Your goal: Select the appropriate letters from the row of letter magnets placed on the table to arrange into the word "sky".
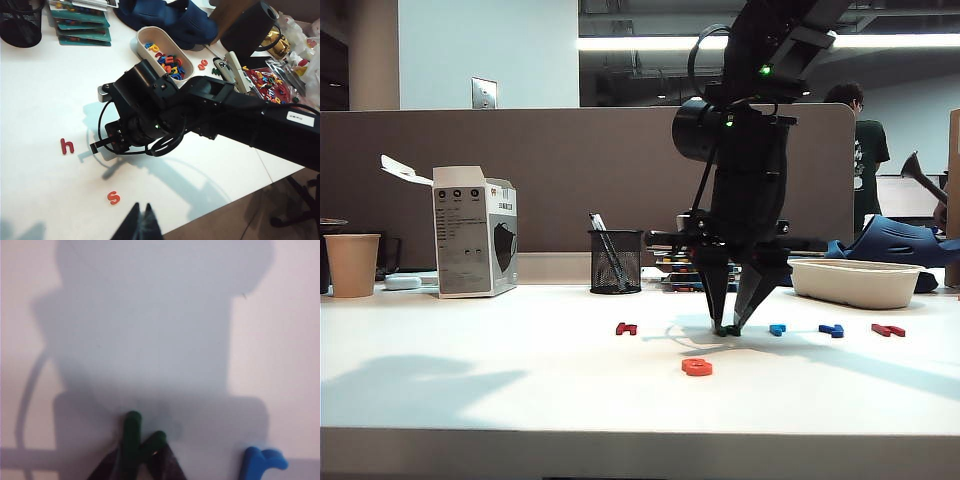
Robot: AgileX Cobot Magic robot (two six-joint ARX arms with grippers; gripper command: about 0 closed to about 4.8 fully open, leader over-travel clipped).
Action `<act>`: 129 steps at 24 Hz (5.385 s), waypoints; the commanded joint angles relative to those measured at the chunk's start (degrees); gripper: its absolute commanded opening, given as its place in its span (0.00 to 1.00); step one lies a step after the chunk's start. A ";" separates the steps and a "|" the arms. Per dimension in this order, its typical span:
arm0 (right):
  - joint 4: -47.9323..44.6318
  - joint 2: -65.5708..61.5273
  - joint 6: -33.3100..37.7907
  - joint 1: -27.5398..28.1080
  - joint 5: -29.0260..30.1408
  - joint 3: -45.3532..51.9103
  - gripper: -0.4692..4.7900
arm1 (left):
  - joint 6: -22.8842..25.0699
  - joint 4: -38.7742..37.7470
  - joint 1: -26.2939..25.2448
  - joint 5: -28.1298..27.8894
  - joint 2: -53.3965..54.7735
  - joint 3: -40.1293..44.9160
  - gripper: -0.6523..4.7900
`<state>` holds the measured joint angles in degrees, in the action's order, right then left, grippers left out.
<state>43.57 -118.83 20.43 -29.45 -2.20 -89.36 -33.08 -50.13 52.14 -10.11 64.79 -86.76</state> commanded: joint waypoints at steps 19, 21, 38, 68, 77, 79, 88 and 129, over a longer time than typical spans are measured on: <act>12.33 2.49 0.42 -1.64 4.48 1.64 0.24 | 0.07 0.50 -0.09 -0.17 -0.13 -0.22 0.11; 12.87 3.82 0.61 -2.10 4.46 2.64 0.24 | 0.07 0.48 -0.09 -0.20 -0.13 -0.22 0.11; 12.81 5.31 3.74 -8.81 3.19 10.27 0.25 | 0.07 0.50 -0.09 -0.17 -0.13 -0.22 0.11; 11.10 14.56 2.82 -2.14 -4.48 9.92 0.37 | 0.07 0.50 -0.09 -0.17 -0.13 -0.22 0.11; 2.38 14.45 -6.51 8.55 -4.94 9.92 0.37 | 0.07 0.50 -0.09 -0.20 -0.13 -0.22 0.11; 0.39 14.32 -9.70 9.62 -3.32 9.92 0.37 | 0.07 0.50 -0.09 -0.17 -0.13 -0.22 0.11; -1.79 11.41 -25.59 13.18 4.20 9.94 0.37 | 0.07 0.50 -0.09 -0.17 -0.13 -0.22 0.11; -1.97 7.32 -41.94 15.45 6.80 9.94 0.35 | 0.07 0.50 -0.09 -0.17 -0.13 -0.22 0.11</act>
<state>41.32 -111.59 -21.26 -14.13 5.17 -79.40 -33.08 -50.15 52.14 -10.11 64.79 -86.76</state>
